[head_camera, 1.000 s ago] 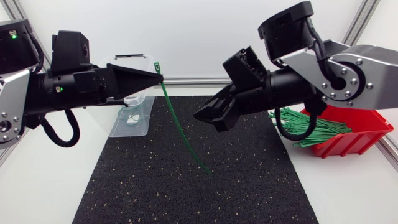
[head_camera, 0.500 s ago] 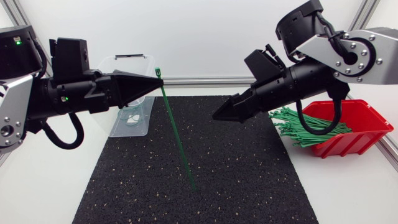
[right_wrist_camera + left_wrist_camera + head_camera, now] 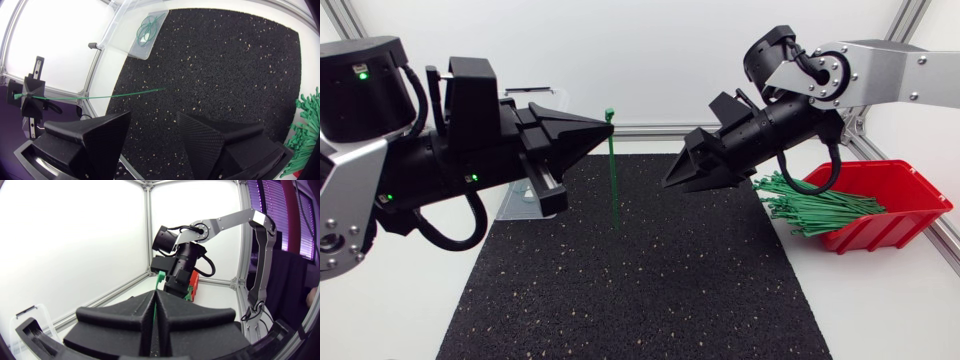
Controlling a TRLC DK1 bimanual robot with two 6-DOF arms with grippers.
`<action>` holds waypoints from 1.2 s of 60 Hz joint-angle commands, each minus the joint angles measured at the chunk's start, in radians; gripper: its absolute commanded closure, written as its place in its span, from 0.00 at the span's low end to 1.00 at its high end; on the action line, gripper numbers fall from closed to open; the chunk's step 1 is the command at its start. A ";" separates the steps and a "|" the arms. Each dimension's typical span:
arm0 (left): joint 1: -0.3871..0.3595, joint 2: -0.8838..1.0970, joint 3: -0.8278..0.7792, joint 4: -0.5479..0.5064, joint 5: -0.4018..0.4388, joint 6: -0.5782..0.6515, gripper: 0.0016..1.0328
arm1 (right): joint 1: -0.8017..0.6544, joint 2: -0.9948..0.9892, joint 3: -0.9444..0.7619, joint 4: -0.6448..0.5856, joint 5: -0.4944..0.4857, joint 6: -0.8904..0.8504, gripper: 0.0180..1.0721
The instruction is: Take a green cable tie from the red box, thread the tail through the head to close it, then place it in the transparent bin on the left.
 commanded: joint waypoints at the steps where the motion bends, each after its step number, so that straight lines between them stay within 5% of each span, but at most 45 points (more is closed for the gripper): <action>1: -0.049 0.001 -0.017 0.031 -0.049 0.076 0.97 | -0.007 0.045 0.034 -0.030 -0.016 0.046 0.34; 22: -0.210 0.079 -0.063 0.187 -0.278 0.266 0.97 | -0.046 0.138 0.101 -0.093 -0.081 0.087 0.37; 72: -0.359 0.214 -0.112 0.437 -0.434 0.482 0.97 | -0.066 0.344 0.259 -0.158 -0.151 0.144 0.37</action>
